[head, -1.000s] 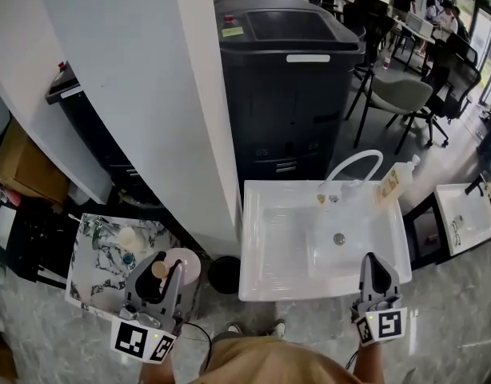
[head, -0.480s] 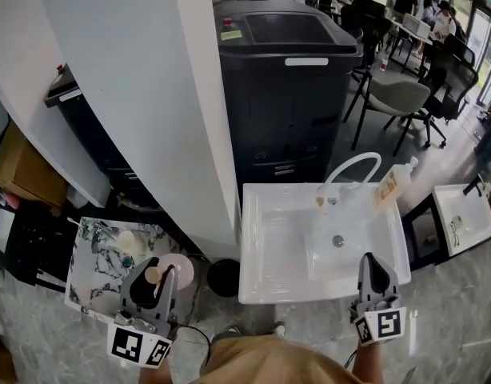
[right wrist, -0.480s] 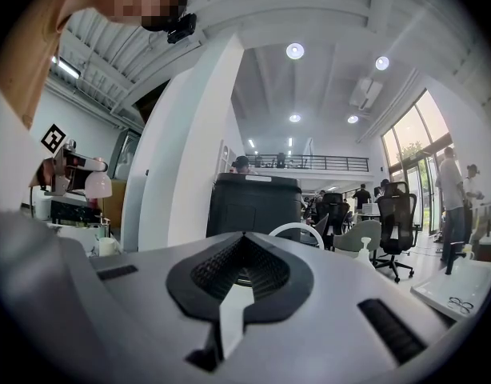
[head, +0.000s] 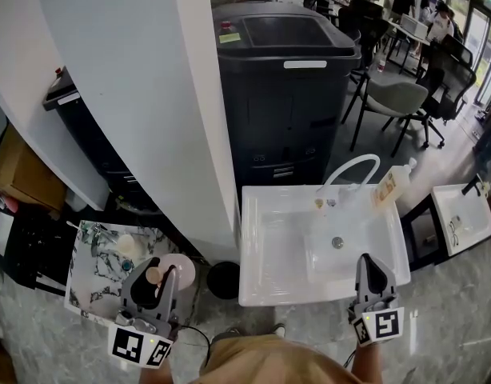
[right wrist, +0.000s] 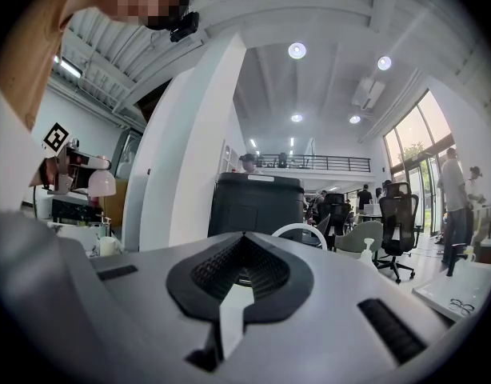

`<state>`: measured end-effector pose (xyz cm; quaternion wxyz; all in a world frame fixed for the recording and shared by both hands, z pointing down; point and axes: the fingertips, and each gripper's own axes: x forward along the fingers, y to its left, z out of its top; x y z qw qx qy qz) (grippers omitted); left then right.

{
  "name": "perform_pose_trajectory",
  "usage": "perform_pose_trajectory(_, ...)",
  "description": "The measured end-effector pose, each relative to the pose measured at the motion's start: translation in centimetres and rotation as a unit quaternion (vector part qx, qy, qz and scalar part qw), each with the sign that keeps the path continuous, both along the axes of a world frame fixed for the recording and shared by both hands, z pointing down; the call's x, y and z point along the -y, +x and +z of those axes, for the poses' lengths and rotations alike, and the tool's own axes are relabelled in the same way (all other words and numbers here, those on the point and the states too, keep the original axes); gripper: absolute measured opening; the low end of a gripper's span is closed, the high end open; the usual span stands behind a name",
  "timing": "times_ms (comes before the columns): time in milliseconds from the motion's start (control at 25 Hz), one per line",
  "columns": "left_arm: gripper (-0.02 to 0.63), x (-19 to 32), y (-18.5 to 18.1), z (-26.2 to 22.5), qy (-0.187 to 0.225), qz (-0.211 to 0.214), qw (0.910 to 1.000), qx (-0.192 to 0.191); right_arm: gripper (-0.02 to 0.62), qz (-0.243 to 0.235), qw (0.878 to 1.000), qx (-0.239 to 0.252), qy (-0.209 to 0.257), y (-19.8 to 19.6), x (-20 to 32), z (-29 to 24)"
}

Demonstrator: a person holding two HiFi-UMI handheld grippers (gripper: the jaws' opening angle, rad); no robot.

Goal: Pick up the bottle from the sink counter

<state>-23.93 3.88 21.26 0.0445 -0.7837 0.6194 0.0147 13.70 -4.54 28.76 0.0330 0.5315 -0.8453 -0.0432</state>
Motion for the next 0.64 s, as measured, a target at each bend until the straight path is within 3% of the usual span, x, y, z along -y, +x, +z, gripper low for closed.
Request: perform_pose_trajectory(640,0.132,0.27,-0.16,-0.20,0.004,0.005,1.0000,-0.001,0.000,0.001,1.000,0.000,0.000,-0.46,-0.04,-0.09)
